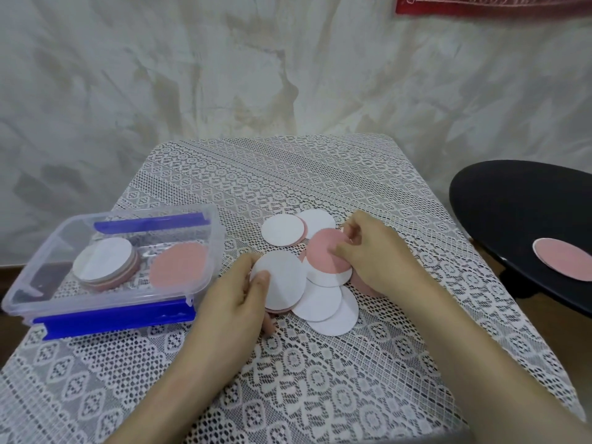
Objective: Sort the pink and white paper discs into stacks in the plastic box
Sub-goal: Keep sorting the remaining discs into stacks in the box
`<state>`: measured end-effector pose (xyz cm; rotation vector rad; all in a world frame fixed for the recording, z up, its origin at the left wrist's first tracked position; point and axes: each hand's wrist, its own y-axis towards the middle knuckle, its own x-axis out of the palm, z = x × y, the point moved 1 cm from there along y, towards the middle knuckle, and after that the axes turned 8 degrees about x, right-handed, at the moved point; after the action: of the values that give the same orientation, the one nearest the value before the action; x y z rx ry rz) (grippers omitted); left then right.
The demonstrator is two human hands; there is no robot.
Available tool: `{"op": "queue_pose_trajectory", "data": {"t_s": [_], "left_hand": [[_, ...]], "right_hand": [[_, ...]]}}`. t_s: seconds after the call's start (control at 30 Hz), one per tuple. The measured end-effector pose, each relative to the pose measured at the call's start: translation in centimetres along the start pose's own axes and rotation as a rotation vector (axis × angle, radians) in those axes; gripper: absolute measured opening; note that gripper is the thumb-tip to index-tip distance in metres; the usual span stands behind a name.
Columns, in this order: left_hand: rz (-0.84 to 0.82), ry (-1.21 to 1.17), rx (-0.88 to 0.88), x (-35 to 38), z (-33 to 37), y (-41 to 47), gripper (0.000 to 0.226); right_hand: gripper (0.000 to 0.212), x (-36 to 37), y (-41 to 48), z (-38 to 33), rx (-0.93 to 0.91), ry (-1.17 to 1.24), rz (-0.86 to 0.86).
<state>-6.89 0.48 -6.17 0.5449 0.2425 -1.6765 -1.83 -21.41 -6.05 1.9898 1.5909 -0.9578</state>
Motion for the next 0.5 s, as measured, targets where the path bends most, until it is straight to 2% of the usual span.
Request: {"op": "queue_pose_trajectory", "data": {"t_s": [0.1,0.23,0.3,0.4,0.5], "left_hand": [[-0.003,0.002,-0.003,-0.1,0.1,-0.2,0.020],[-0.005,-0.028,-0.028,-0.4,-0.1,-0.5,0.021],[0.002,-0.045,-0.031,-0.6,0.1,-0.8,0.023],[0.001,-0.046,-0.036,-0.9,0.4,-1.4,0.025],[-0.019,-0.064,-0.042,-1.2,0.7,-2.0,0.022]], "right_hand": [[0.016,-0.2,-0.3,-0.1,-0.040,0.189,-0.018],[0.012,-0.8,-2.0,-0.7,-0.042,0.539,-0.230],[0.010,-1.1,-3.1,-0.9,-0.083,0.553,-0.261],[0.009,-1.3,-4.0,-0.7,-0.106,0.607,-0.203],[0.010,-1.3,-5.2,-0.6,-0.121,0.564,-0.233]]}}
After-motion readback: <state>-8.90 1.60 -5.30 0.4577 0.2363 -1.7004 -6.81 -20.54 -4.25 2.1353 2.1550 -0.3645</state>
